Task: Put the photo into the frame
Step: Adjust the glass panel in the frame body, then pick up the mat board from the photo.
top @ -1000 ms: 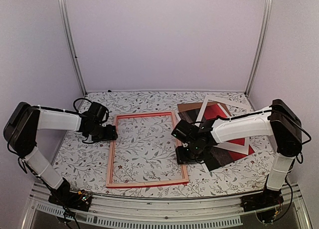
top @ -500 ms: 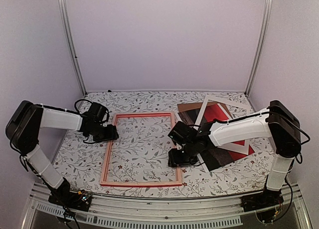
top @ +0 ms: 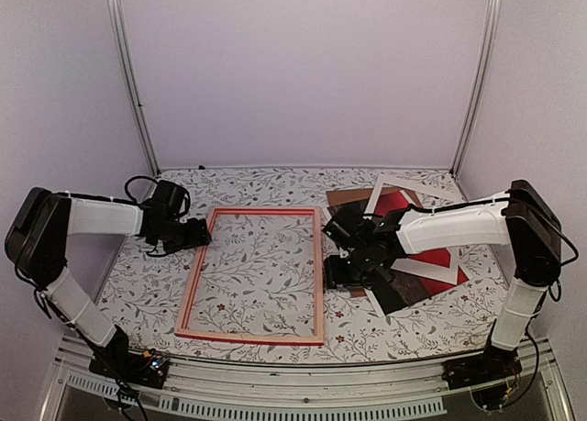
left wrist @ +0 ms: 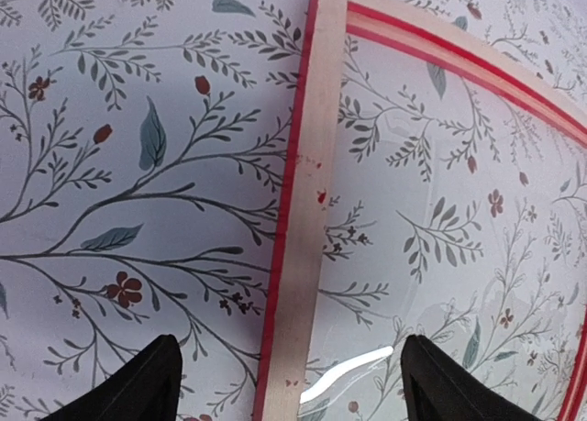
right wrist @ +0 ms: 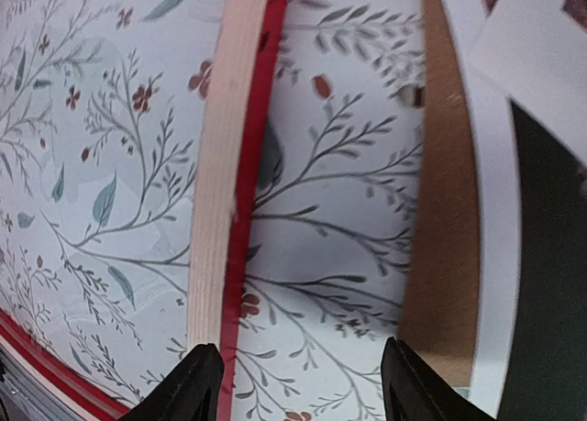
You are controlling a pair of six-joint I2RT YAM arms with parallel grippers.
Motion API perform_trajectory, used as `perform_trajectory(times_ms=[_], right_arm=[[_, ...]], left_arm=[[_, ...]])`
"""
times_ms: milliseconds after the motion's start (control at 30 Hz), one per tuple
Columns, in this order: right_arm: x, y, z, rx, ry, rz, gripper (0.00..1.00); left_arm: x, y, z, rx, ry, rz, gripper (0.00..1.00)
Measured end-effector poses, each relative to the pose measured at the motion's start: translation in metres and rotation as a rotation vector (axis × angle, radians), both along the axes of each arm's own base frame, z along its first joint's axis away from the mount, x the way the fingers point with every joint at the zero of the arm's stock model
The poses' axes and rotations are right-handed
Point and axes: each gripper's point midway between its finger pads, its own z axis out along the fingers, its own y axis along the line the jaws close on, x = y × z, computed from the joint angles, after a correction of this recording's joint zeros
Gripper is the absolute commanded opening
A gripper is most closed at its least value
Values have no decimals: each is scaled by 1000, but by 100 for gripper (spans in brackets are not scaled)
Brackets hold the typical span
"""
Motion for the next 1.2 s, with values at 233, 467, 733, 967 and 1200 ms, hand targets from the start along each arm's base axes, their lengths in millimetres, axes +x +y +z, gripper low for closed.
perform_trajectory(times_ms=[233, 467, 733, 967, 1200], right_arm=[[78, -80, 43, -15, -108, -220, 64], [159, -217, 72, -57, -187, -548, 63], [176, -341, 71, -125, -186, -793, 63], [160, -373, 40, -121, -105, -837, 62], [151, -381, 14, -94, -42, -843, 62]], left_arm=[[5, 5, 41, 3, -100, 15, 88], [11, -2, 67, -40, -157, -4, 88], [9, -28, 78, -133, -155, -98, 88], [14, -55, 101, -181, -197, -186, 87], [14, -101, 110, -206, -208, -318, 87]])
